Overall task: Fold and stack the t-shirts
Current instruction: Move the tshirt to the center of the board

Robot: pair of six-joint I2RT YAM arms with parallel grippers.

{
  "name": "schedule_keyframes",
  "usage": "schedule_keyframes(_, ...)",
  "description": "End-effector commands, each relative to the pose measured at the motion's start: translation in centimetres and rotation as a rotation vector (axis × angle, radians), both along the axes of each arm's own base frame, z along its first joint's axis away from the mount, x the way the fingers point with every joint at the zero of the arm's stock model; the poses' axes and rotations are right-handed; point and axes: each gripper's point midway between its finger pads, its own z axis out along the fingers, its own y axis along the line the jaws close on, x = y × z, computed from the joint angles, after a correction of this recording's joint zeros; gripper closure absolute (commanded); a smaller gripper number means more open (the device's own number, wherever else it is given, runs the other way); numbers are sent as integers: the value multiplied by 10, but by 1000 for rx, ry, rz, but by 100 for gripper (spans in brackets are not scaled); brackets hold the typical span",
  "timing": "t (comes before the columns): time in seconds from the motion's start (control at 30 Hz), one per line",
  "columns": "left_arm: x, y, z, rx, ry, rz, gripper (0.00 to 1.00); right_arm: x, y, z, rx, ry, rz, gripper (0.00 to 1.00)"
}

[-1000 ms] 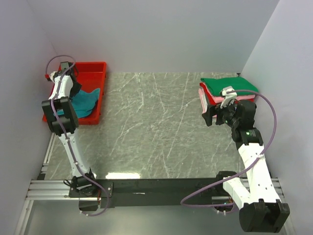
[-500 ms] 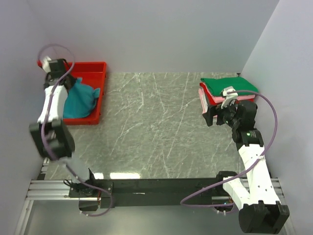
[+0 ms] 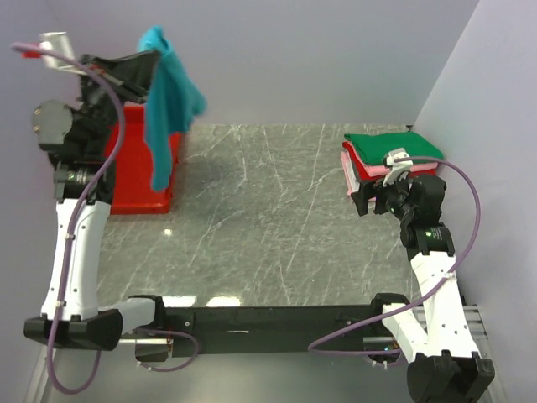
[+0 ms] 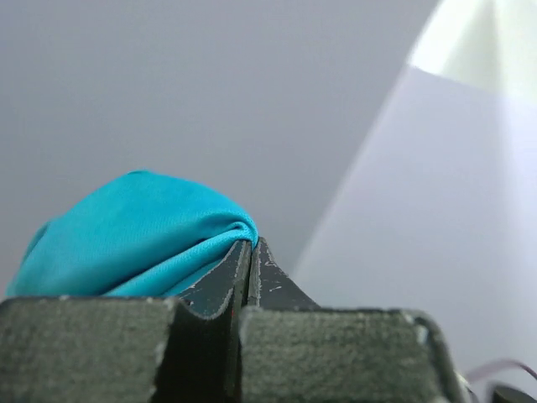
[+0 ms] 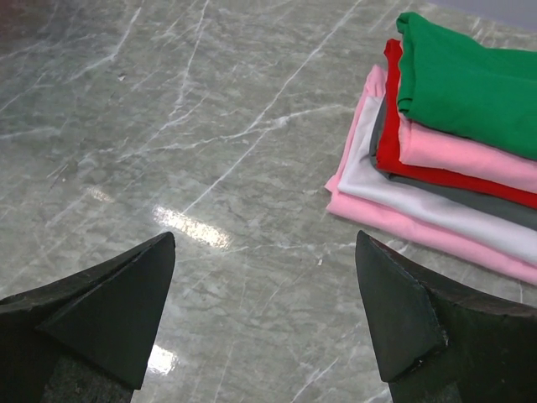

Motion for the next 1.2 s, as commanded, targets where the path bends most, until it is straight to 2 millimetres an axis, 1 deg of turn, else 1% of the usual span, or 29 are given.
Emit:
schedule_keyframes(0.0, -19, -56, 6, 54, -14, -207, 99, 2, -3, 19, -9, -72, -5, 7)
schedule_keyframes(0.07, -32, -71, 14, 67, -41, -251, 100, 2, -6, 20, -8, -76, -12, 7)
schedule_keyframes(0.1, -40, -84, 15, 68, -48, -295, 100, 2, -6, 20, -8, -76, -15, 7)
schedule_keyframes(0.17, -48, -96, 16, 67, -51, -336, 99, 2, -9, 21, -8, -81, -21, 7)
schedule_keyframes(0.2, -55, -106, 15, 65, -53, -375, 100, 1, -9, 21, -9, -82, -24, 7)
schedule_keyframes(0.27, -52, -119, 2, 68, -22, -404, 100, 2, -11, 22, -8, -85, -31, 7)
schedule_keyframes(0.3, -53, -130, -6, 71, -4, -432, 99, 2, -12, 22, -9, -85, -32, 7)
schedule_keyframes(0.37, -42, -145, -34, 91, 54, -450, 99, 2, -13, 22, -10, -87, -38, 7)
schedule_keyframes(0.4, -41, -157, -47, 100, 80, -478, 99, 2, -14, 22, -9, -87, -38, 7)
schedule_keyframes(0.43, -34, -166, -69, 121, 124, -492, 100, 2, -14, 22, -9, -85, -39, 7)
schedule_keyframes(0.5, -25, -186, -99, 150, 184, -525, 100, 2, -15, 21, -8, -82, -43, 7)
schedule_keyframes(0.53, -19, -193, -124, 184, 224, -528, 100, 2, -15, 21, -9, -83, -41, 7)
schedule_keyframes(0.57, -11, -201, -142, 206, 260, -529, 100, 2, -15, 20, -9, -80, -41, 7)
schedule_keyframes(0.6, -6, -204, -157, 235, 279, -513, 100, 2, -16, 20, -10, -80, -42, 7)
schedule_keyframes(0.63, 2, -206, -180, 257, 325, -497, 99, 2, -16, 20, -10, -80, -42, 7)
schedule_keyframes(0.7, 19, -207, -218, 305, 406, -449, 100, 2, -15, 18, -10, -73, -38, 7)
schedule_keyframes(0.73, 30, -202, -240, 340, 438, -389, 99, 2, -15, 18, -11, -74, -38, 7)
schedule_keyframes(0.77, 39, -201, -268, 382, 504, -360, 96, 3, -15, 16, -9, -66, -37, 7)
schedule_keyframes(0.8, 44, -197, -286, 450, 521, -329, 87, 3, -15, 16, -10, -65, -33, 7)
schedule_keyframes(0.83, 54, -186, -303, 482, 572, -250, 74, 2, -14, 15, -14, -64, -27, 7)
schedule_keyframes(0.87, 59, -178, -314, 495, 604, -198, 46, 2, -12, 12, -12, -52, -12, 7)
schedule_keyframes(0.9, 63, -168, -315, 514, 590, -142, 33, 1, -10, 10, -30, -52, 15, 7)
schedule_keyframes(0.93, 64, -155, -322, 525, 595, -75, 24, -3, -1, 7, -22, -49, 76, 7)
schedule_keyframes(0.97, 58, -147, -307, 519, 551, -57, 14, -6, 5, -1, -22, -25, 119, 7)
schedule_keyframes(1.0, 57, -139, -302, 542, 524, -15, 11, -9, 9, -4, -47, -31, 172, 7)
schedule_keyframes(1.03, 56, -129, -302, 551, 521, 27, 10, -16, 22, -7, -28, -28, 262, 8)
schedule_keyframes(1.07, 49, -120, -290, 549, 497, 48, 7, -20, 26, -14, -21, -1, 293, 9)
schedule_keyframes(1.13, 39, -111, -297, 593, 511, 59, 5, -25, 34, -18, -19, 1, 367, 10)
schedule_keyframes(1.17, 30, -110, -293, 599, 494, 36, 5, -31, 41, -21, 4, 20, 414, 10)
